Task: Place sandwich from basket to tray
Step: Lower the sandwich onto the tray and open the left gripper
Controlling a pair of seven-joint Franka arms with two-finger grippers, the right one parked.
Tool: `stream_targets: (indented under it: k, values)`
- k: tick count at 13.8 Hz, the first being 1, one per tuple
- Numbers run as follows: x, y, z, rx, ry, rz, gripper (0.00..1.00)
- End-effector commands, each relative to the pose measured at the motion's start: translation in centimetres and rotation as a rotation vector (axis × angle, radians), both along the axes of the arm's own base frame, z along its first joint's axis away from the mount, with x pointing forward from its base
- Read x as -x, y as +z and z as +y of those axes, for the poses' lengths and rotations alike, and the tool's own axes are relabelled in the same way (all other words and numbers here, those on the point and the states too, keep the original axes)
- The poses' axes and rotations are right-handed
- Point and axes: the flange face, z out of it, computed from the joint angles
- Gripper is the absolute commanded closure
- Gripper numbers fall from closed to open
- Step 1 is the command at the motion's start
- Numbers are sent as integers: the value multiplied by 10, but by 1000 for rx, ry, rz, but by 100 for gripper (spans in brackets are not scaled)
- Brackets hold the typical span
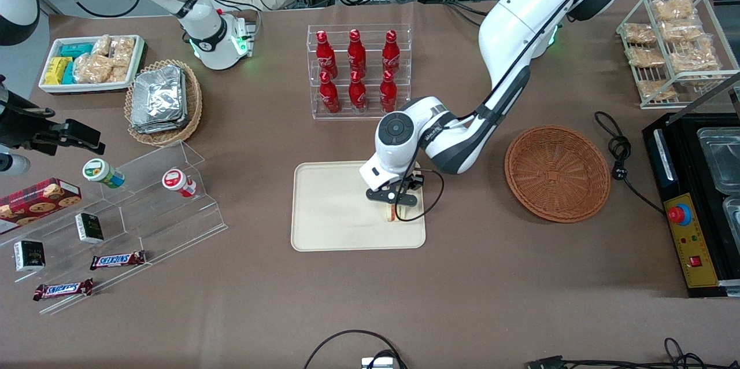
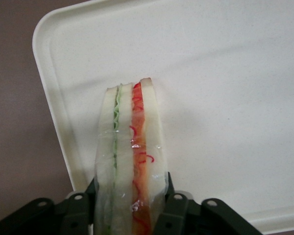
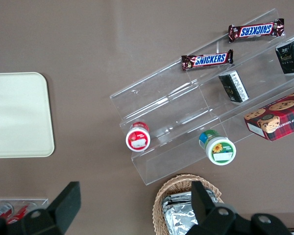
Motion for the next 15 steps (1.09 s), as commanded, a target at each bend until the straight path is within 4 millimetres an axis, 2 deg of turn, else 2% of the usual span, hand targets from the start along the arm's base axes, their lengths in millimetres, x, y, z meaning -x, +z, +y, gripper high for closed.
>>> stream_targets:
  k: [1,3,4,7,9,10,11,14,15]
  values:
    - [-5,0,-7,-2,9,-25,26]
    - [-5,2,-7,0,11,-27,13]
    - [-6,3,-7,1,17,-28,10]
    - [-13,14,-4,9,44,-42,8]
    - [-25,31,-1,22,65,-64,7]
    - [-29,43,0,28,82,-76,6]
    - [-38,57,10,30,130,-92,6]
    - [-51,116,30,22,246,-141,0]
    - [-63,135,48,10,287,-160,0]
